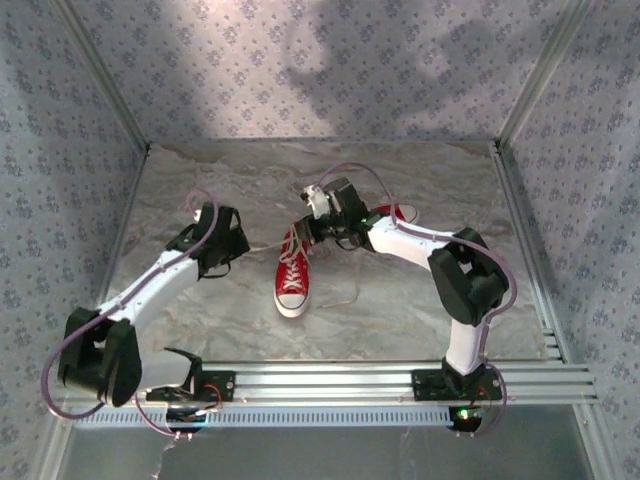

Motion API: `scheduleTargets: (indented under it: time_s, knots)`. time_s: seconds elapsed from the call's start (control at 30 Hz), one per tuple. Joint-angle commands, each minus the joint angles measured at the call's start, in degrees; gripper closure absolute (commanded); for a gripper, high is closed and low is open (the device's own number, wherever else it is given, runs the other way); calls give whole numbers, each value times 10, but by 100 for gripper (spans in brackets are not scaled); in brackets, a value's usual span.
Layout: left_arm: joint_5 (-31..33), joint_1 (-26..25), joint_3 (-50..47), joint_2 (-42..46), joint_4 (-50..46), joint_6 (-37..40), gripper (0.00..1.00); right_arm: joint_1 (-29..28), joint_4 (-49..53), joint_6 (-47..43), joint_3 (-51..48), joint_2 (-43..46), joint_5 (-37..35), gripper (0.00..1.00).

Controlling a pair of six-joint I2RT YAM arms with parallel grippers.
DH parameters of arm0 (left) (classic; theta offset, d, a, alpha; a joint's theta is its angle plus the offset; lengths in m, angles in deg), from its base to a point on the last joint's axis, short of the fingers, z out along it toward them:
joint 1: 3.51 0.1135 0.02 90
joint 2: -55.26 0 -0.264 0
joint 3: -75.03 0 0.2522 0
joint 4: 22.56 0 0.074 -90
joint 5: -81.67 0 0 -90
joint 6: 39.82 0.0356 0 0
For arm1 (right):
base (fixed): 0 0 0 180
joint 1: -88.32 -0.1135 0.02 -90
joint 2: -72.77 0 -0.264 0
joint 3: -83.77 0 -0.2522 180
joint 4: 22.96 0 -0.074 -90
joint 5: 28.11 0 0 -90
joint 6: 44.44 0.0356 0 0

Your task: Tie the shoes

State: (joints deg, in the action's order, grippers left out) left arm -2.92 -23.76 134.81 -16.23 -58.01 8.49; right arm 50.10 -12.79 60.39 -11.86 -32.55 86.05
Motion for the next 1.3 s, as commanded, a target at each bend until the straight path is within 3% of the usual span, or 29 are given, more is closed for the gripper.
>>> scheduleTargets:
  time_s: [0.0,0.27,0.57,0.77,1.13,1.27]
  knots:
    - [19,-1,-16,38,-31,-7,100,2,-13,19,-11,22,-20,100]
    - [34,-1,-57,78,-60,-14,100,2,-19,23,-18,27,-24,100]
    - [67,5,-47,45,-86,-19,100,9,-34,29,-50,49,-37,100]
    - [30,5,-39,12,-44,-7,100,8,-41,20,-62,59,-25,100]
    - [119,7,-39,-10,-133,-39,100,10,-35,24,-73,69,-49,100]
    - [102,7,-50,4,-123,-38,100,9,-33,23,-73,69,-46,100]
